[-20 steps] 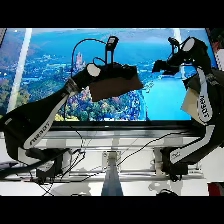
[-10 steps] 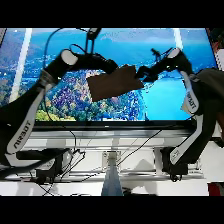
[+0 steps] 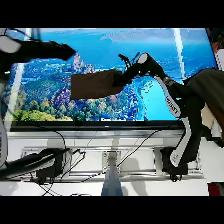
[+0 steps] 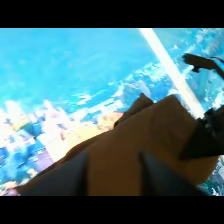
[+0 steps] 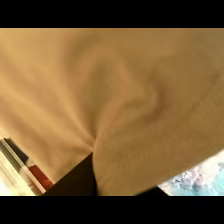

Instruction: Fold the clothes and pants, and hang the long-sleeved shirts on hangers.

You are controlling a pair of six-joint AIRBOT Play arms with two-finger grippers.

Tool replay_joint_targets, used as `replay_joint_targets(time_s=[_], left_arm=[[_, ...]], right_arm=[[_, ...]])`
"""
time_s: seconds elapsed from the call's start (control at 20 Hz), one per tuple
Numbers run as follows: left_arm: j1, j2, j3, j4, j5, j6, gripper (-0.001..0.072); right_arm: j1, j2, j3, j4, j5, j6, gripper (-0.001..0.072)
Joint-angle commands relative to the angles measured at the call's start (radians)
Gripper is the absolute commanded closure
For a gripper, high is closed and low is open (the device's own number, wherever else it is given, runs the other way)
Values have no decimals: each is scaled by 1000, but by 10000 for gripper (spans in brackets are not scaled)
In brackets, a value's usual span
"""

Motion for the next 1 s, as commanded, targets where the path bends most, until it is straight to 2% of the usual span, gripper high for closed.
replay_joint_targets(time_s=[0.0, 0.2, 0.4, 0.7, 0.85, 0.95], left_arm=[[167, 107, 0, 4, -137, 0, 593], [288, 158, 0, 0, -146, 0, 595], [318, 152, 0, 0, -146, 0, 595], [318, 151, 0, 0, -146, 0, 595], [318, 151, 0, 0, -146, 0, 595], [318, 151, 0, 0, -146, 0, 595]], right_arm=[[1, 87, 82, -196, -18, 55, 700], [-109, 304, 121, -418, -21, 212, 700], [-290, 535, 122, -610, 35, 335, 700], [-723, 783, 121, -888, 301, 342, 700], [-995, 858, 121, -925, 365, 342, 700], [-1134, 869, 117, -924, 511, 355, 700]])
